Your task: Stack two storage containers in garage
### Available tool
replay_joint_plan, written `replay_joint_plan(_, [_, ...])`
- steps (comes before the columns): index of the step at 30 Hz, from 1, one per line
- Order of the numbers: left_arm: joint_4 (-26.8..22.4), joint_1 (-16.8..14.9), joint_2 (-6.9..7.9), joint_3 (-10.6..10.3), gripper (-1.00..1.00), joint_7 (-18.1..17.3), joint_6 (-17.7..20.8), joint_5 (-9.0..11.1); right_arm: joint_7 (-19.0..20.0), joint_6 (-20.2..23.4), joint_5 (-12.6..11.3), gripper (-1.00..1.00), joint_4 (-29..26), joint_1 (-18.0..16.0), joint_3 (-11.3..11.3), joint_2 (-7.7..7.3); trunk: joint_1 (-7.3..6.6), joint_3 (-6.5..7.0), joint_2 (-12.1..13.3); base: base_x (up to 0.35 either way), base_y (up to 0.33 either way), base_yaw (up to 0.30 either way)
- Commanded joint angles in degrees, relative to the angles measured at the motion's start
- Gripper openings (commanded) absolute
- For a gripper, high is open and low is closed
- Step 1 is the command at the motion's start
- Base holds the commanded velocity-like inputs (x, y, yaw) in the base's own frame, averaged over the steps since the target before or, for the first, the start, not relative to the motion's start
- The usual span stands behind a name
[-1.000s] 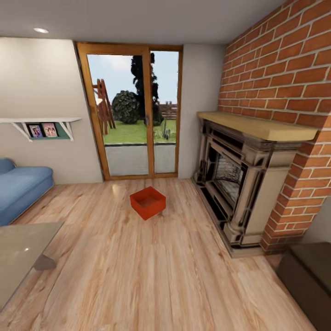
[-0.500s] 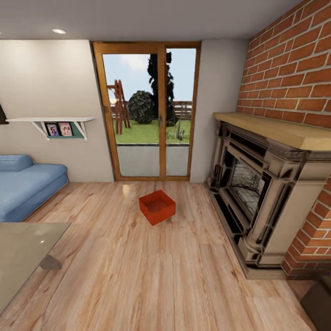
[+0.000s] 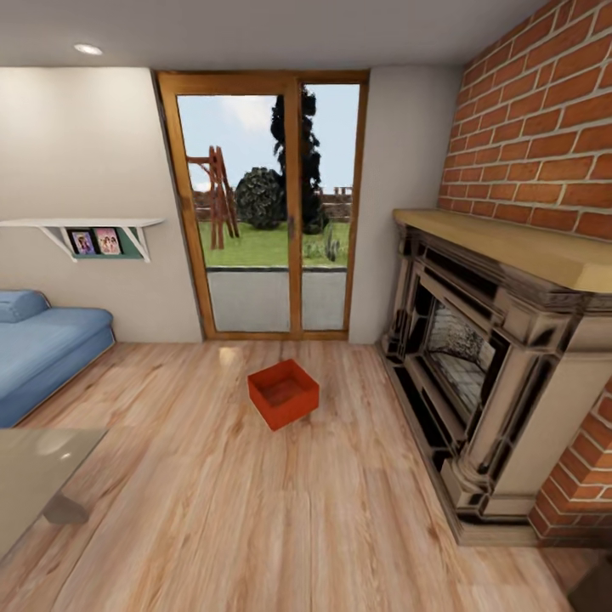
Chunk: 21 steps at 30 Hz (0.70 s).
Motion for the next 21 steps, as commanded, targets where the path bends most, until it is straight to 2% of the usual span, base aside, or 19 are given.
replay_joint_plan(1, [0.3, -0.1, 0.0, 0.2, 1.0, 0.1, -0.4, 0.0, 0.1, -0.4, 0.6, 1.0, 0.2, -0.1, -0.4, -0.04, 0.07, -0.13, -0.1, 0.326, -0.146, 0.0])
replay_joint_plan(12, [0.3, -0.1, -0.03, 0.2, 1.0, 0.1, -0.4, 0.0, 0.1, -0.4, 0.6, 1.0, 0.2, -0.1, -0.4, -0.02, 0.07, -0.13, -0.1, 0.326, -0.147, 0.016])
replay_joint_plan(21, [0.3, -0.1, 0.0, 0.2, 1.0, 0.2, -0.4, 0.0, 0.1, -0.4, 0.6, 1.0, 0.2, -0.1, -0.4, -0.02, 0.07, -0.13, -0.1, 0.323, -0.161, 0.2])
